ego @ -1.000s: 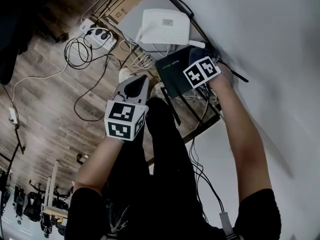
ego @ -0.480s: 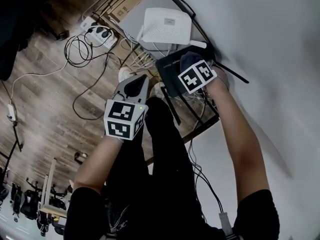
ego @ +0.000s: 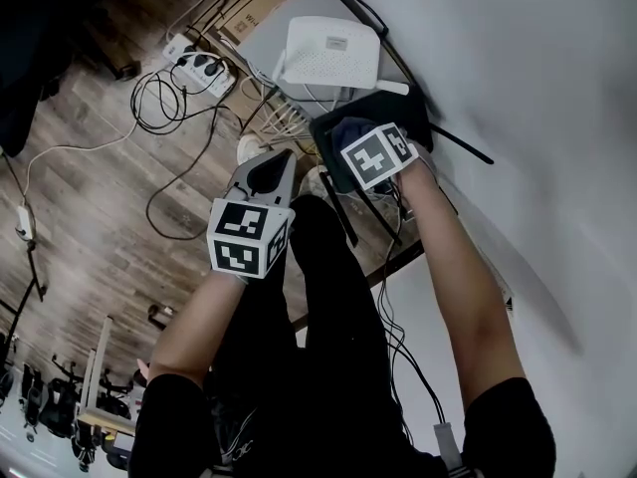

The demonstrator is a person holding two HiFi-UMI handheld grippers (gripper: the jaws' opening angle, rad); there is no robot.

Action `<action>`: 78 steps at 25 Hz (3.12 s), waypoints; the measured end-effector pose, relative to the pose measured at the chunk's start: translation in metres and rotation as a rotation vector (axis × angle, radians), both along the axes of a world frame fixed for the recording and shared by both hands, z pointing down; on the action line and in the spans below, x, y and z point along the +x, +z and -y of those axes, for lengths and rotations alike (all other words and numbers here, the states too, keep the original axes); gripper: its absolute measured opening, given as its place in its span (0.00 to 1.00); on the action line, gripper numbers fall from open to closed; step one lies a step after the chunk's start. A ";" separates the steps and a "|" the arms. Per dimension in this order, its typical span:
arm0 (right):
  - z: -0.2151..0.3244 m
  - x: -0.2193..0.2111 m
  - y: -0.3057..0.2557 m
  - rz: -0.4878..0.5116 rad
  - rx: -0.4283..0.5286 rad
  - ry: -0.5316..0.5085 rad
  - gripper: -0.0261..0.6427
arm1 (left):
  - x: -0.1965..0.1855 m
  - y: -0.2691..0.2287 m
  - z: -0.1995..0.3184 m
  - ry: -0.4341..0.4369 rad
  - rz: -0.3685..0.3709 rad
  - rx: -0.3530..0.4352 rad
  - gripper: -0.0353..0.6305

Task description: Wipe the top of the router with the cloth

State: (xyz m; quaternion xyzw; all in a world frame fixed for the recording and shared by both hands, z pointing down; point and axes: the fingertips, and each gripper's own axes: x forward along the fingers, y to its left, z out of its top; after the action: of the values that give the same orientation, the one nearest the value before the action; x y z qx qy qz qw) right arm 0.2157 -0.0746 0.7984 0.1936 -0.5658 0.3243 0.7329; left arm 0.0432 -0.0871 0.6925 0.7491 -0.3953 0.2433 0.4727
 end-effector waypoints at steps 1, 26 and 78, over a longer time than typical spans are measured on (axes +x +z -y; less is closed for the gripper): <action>-0.002 -0.003 -0.001 0.007 -0.003 0.010 0.05 | -0.001 -0.001 0.000 -0.002 0.001 0.000 0.06; 0.048 -0.054 -0.150 0.402 0.653 -0.097 0.05 | -0.032 -0.078 -0.017 -0.135 0.037 0.119 0.05; 0.063 -0.015 -0.744 1.063 1.615 0.451 0.05 | -0.015 -0.646 0.043 -0.184 0.207 0.964 0.06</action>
State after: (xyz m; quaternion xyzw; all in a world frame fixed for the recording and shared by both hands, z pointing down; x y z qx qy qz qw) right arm 0.2005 -0.1374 0.0547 0.5673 -0.8220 0.0179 -0.0467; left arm 0.0283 -0.1298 0.0470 0.8162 -0.5720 0.0635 0.0508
